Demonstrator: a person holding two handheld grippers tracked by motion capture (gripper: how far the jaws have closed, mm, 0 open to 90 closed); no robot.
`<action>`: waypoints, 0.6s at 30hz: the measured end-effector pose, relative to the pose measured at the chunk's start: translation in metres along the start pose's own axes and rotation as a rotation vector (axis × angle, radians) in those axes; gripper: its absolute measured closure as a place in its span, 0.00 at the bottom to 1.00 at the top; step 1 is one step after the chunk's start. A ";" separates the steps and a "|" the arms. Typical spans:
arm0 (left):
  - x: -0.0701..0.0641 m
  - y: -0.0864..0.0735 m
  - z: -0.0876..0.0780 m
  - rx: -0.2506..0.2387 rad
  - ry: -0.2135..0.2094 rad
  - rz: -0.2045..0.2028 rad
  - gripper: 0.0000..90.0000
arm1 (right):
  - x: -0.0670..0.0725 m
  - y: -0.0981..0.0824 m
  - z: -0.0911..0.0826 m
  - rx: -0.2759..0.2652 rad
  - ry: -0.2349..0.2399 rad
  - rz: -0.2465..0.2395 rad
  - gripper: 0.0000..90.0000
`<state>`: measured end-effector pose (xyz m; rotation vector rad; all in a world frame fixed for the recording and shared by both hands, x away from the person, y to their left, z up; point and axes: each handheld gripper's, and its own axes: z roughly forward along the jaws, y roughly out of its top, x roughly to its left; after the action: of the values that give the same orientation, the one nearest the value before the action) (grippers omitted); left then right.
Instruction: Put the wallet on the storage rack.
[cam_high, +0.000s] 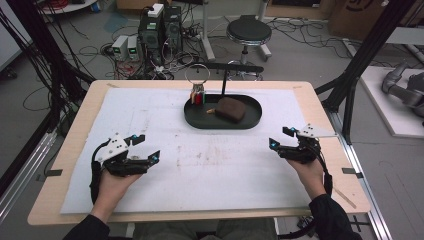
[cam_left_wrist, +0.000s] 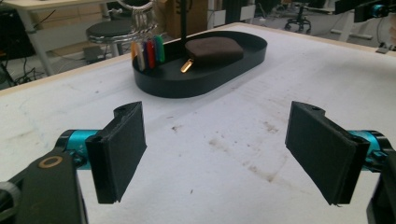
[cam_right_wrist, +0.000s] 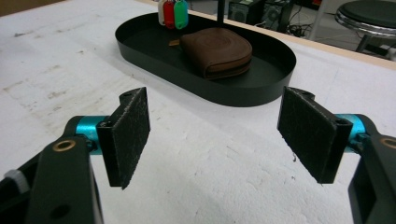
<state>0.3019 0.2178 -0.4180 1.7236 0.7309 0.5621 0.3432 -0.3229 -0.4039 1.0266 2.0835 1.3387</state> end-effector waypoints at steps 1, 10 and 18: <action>0.001 -0.001 -0.001 0.000 0.007 -0.007 0.22 | 0.000 -0.001 0.001 0.001 -0.002 0.000 0.29; 0.001 -0.005 -0.001 0.019 0.030 0.014 0.22 | -0.001 -0.003 0.004 0.011 -0.003 0.004 0.27; -0.002 -0.005 0.001 0.021 0.012 0.029 0.22 | -0.003 -0.005 0.005 0.021 -0.015 0.005 0.26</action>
<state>0.2999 0.2165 -0.4229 1.7542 0.7236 0.5870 0.3467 -0.3235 -0.4105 1.0474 2.0894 1.3103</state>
